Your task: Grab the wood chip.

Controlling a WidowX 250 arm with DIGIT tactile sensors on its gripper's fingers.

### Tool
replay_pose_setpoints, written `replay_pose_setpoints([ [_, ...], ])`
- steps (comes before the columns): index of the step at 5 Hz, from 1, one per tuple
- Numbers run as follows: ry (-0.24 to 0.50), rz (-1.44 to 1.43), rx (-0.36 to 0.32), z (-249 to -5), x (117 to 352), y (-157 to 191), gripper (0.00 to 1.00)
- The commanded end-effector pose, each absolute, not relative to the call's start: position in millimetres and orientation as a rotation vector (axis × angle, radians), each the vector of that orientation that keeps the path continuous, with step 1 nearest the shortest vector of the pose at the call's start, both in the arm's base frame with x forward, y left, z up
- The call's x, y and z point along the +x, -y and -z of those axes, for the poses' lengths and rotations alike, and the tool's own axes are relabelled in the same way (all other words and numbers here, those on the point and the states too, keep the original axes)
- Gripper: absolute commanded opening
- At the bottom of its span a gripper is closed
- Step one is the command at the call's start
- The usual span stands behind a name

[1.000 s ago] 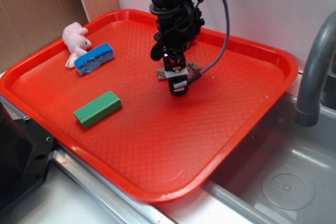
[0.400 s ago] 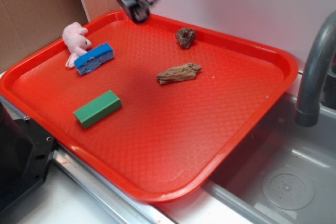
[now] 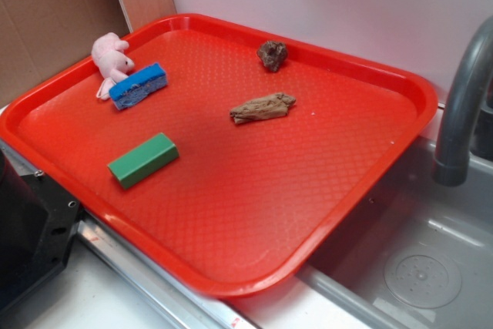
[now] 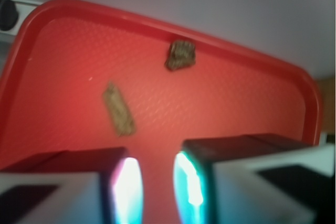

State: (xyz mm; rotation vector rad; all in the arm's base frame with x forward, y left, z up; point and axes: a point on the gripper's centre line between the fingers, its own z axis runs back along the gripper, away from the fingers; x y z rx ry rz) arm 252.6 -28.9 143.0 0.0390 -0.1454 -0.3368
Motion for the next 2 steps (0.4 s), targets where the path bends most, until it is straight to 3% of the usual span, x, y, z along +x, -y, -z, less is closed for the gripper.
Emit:
replay_pose_setpoints([
  [1, 0.144, 0.471, 0.082, -81, 260, 66, 1.00],
  [2, 0.098, 0.471, 0.090, -69, 264, 72, 1.00],
])
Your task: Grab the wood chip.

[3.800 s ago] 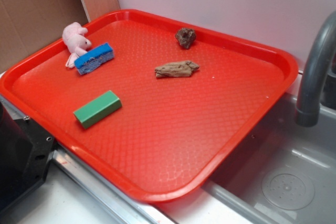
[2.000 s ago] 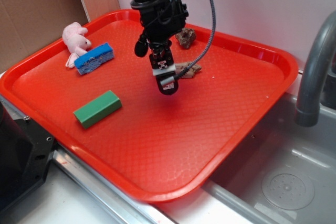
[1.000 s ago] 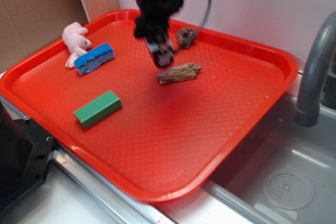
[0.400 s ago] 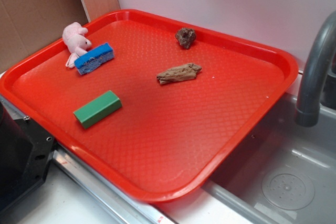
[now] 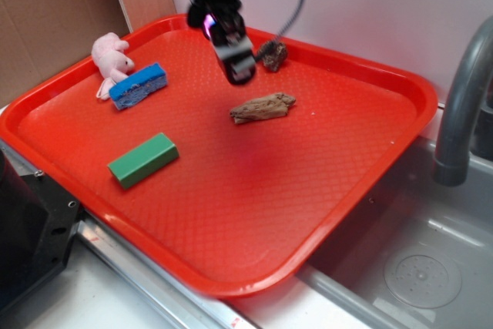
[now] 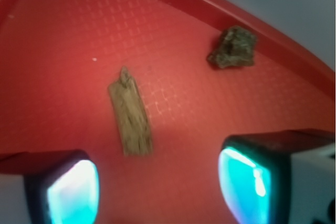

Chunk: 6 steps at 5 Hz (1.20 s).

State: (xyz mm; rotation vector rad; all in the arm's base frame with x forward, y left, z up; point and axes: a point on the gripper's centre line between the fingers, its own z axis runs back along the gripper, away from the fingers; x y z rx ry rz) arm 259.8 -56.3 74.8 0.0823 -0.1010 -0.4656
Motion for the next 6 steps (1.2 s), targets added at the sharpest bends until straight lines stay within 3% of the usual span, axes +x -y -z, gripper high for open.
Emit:
replay_pose_setpoints([
  [1, 0.062, 0.428, 0.090, -49, 238, 72, 1.00],
  [3, -0.049, 0.411, 0.064, -9, 212, 82, 1.00],
  [4, -0.027, 0.400, 0.047, -14, 198, 87, 1.00],
  [5, 0.065, 0.273, 0.121, -45, 165, 78, 1.00],
  [6, 0.065, 0.273, 0.121, -45, 165, 78, 1.00],
])
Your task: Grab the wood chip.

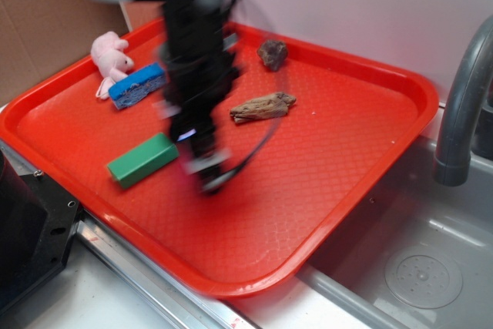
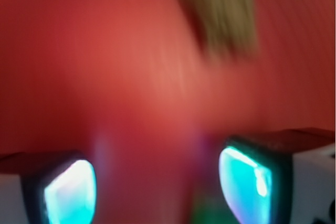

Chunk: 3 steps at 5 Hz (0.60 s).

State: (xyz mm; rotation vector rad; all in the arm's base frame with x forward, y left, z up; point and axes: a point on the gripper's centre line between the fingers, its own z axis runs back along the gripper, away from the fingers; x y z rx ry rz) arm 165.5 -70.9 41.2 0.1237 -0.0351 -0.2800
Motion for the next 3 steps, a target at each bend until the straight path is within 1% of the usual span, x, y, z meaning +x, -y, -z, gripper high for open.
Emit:
replay_pose_setpoints([
  [1, 0.065, 0.273, 0.121, -45, 165, 78, 1.00],
  [2, 0.040, 0.302, 0.044, -57, 171, 63, 1.00],
  [3, 0.013, 0.300, 0.022, -62, 207, 50, 1.00],
])
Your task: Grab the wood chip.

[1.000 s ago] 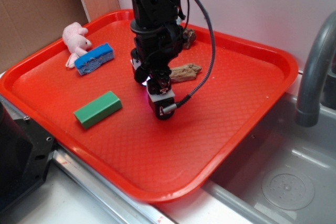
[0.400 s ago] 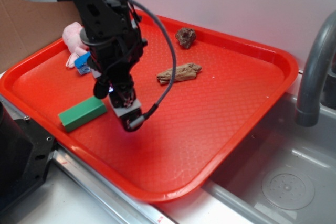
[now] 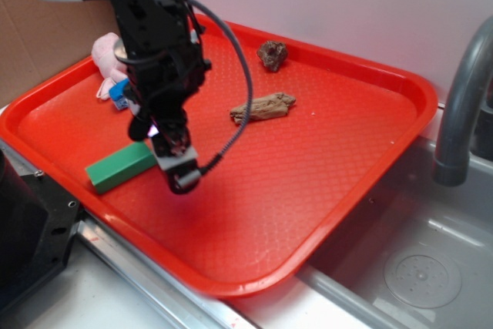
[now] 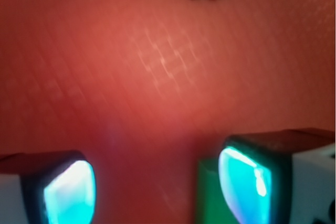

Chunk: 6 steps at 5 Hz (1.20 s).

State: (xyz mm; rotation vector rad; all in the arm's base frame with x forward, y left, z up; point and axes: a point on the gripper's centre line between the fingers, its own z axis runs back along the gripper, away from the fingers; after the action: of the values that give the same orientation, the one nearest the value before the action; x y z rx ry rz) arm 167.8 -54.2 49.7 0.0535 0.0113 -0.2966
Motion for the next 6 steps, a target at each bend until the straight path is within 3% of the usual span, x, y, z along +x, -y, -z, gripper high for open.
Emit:
replay_pose_setpoints([
  [1, 0.015, 0.376, -0.001, -56, 231, 57, 1.00],
  [2, -0.002, 0.460, 0.023, -38, 249, 72, 1.00],
  [4, 0.019, 0.567, -0.006, -3, 250, 88, 1.00],
  [5, 0.005, 0.546, 0.012, 0, 251, 90, 0.00],
  [6, 0.024, 0.513, 0.001, -11, 255, 84, 0.00],
])
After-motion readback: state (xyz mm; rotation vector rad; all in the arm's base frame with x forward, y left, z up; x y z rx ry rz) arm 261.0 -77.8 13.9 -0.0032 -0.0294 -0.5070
